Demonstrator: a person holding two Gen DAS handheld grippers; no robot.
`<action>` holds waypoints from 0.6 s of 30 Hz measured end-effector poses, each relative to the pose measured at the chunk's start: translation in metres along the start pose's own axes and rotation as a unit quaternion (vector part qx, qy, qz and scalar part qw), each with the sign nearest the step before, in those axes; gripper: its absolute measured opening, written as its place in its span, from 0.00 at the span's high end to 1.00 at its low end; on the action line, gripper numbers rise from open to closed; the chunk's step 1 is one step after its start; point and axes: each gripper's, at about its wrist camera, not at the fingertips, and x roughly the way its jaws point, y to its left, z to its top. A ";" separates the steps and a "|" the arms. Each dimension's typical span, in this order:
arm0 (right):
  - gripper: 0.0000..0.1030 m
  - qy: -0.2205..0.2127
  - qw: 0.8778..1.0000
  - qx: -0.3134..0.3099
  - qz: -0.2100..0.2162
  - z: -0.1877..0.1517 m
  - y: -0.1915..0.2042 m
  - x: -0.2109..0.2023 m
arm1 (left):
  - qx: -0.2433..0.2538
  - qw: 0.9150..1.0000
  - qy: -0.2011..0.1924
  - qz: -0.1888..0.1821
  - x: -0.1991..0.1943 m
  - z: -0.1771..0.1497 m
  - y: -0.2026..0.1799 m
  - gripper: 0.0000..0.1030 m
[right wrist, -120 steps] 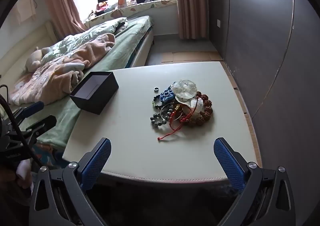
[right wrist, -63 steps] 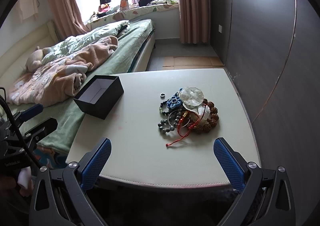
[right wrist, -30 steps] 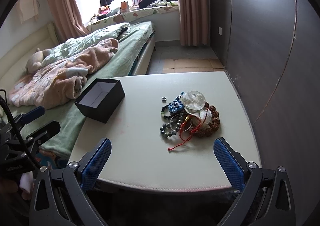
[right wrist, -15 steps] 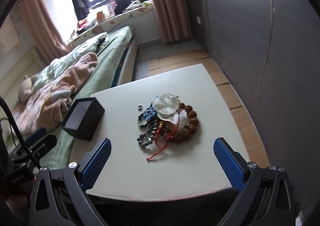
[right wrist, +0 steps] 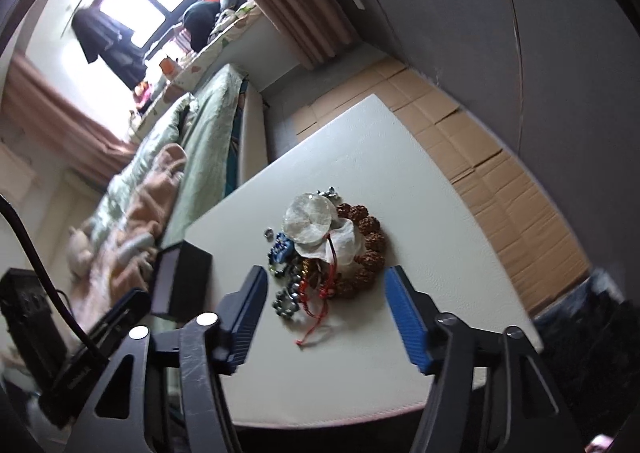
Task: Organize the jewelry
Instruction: 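Grasp the blue flower bracelet with the left tool while the right tool grasps the crystal pouch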
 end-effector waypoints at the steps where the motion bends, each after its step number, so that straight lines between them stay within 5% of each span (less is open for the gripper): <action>1: 0.43 0.002 1.000 0.006 0.004 0.002 -0.001 0.003 | 0.001 1.000 0.007 0.000 0.005 0.004 0.000 0.28; 10: 0.56 0.027 0.998 0.048 0.031 0.015 -0.007 0.032 | -0.002 0.998 0.054 -0.018 0.046 0.030 0.000 0.34; 18: 0.60 0.042 0.996 0.067 0.033 0.037 -0.007 0.065 | -0.011 0.998 0.055 -0.033 0.075 0.042 0.002 0.40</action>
